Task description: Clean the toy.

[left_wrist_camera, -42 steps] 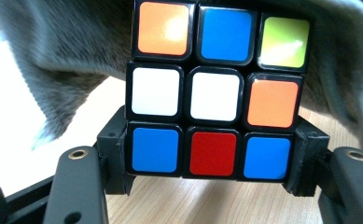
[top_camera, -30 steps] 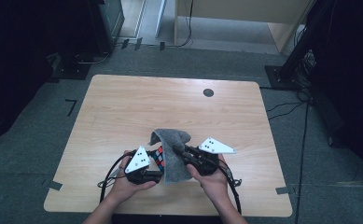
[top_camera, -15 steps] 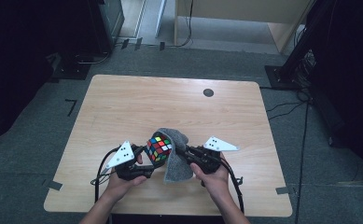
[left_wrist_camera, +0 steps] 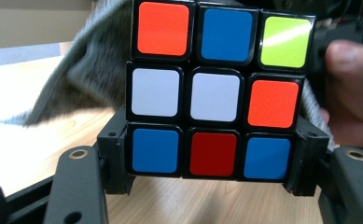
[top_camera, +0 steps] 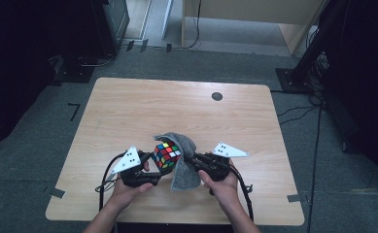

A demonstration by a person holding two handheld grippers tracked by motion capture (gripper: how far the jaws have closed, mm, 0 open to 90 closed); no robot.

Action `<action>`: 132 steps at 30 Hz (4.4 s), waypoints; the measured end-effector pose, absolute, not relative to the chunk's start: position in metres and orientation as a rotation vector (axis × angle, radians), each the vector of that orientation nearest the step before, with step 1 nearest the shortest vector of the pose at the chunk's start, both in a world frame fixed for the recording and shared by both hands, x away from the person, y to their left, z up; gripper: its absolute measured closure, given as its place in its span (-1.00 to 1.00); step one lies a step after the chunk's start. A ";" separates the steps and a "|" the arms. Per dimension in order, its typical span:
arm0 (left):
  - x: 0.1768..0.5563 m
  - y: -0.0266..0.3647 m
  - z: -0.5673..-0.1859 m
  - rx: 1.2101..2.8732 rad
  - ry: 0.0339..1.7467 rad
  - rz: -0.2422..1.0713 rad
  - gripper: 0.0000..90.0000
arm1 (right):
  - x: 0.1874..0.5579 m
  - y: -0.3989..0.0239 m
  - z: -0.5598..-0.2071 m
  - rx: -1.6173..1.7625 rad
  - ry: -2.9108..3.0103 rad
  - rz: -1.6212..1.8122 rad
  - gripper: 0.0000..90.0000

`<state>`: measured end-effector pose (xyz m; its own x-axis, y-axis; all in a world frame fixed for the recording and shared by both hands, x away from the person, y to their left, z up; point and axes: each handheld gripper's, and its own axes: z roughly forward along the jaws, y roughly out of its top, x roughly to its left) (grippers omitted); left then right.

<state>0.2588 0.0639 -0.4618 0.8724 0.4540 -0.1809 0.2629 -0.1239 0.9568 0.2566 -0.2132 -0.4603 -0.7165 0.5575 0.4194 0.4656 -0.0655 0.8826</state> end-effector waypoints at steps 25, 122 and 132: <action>0.268 0.073 -0.464 1.697 0.685 0.192 -0.24 | 0.263 -0.212 -0.473 1.228 2.130 1.731 0.68; 0.265 0.066 -0.466 1.724 0.750 0.410 -0.25 | 0.248 -0.198 -0.453 1.359 1.875 1.869 -0.40; 0.273 0.077 -0.454 1.553 0.853 0.236 -0.25 | 0.244 -0.173 -0.477 1.264 1.967 1.803 -0.38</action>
<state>0.2729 0.0772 -0.4537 0.7023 0.6325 -0.3268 0.3752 0.0613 0.9249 0.2441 -0.1727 -0.4768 -0.6189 0.6800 0.3932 0.4506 -0.1027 0.8868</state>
